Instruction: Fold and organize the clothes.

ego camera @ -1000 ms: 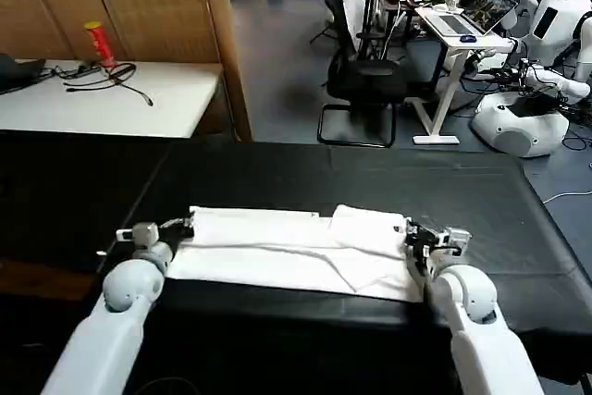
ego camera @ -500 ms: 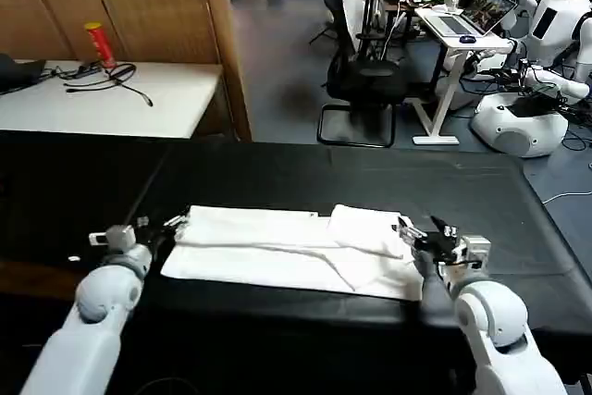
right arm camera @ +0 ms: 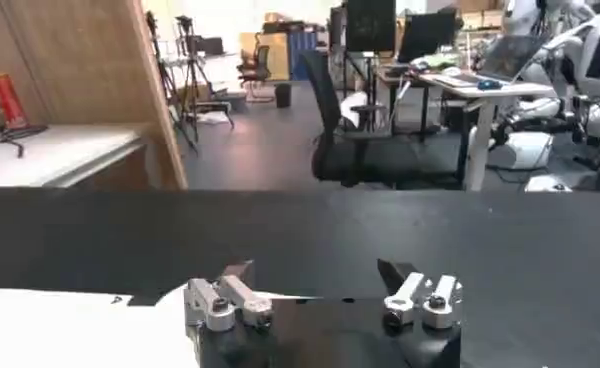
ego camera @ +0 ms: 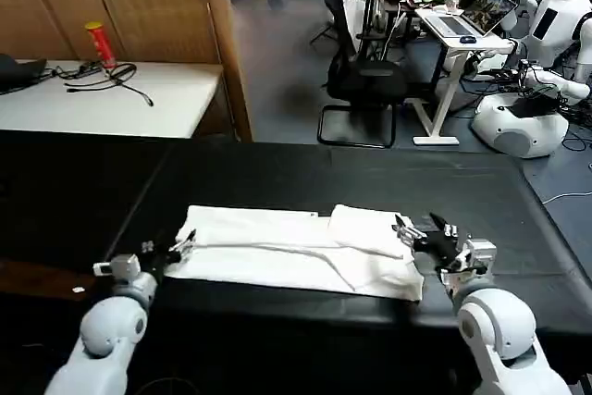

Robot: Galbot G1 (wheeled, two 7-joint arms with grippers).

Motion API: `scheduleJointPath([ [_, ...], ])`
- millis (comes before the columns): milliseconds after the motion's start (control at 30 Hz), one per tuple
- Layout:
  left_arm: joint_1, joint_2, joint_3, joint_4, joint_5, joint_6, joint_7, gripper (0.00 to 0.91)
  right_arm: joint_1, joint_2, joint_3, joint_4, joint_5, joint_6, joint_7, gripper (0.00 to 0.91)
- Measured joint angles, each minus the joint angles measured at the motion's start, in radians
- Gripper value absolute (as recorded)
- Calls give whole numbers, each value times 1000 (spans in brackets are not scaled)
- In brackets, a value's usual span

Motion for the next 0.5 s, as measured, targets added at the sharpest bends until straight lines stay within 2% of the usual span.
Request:
scheduleJointPath([
  [33, 4, -4, 1, 0, 5, -3, 0, 302, 0, 1, 0, 1, -1, 1, 0, 878],
  [67, 6, -7, 1, 0, 10, -5, 0, 185, 1, 2, 0, 1, -6, 4, 0, 878],
  [200, 22, -24, 7, -2, 40, -11, -1, 107, 6, 12, -9, 1, -30, 14, -1, 878],
  [233, 25, -27, 10, -3, 44, -12, -1, 0, 8, 13, -12, 1, -32, 15, -2, 878],
  [500, 34, -49, 20, -8, 63, -15, 10, 0, 23, 14, -15, 0, -37, 21, -4, 878],
])
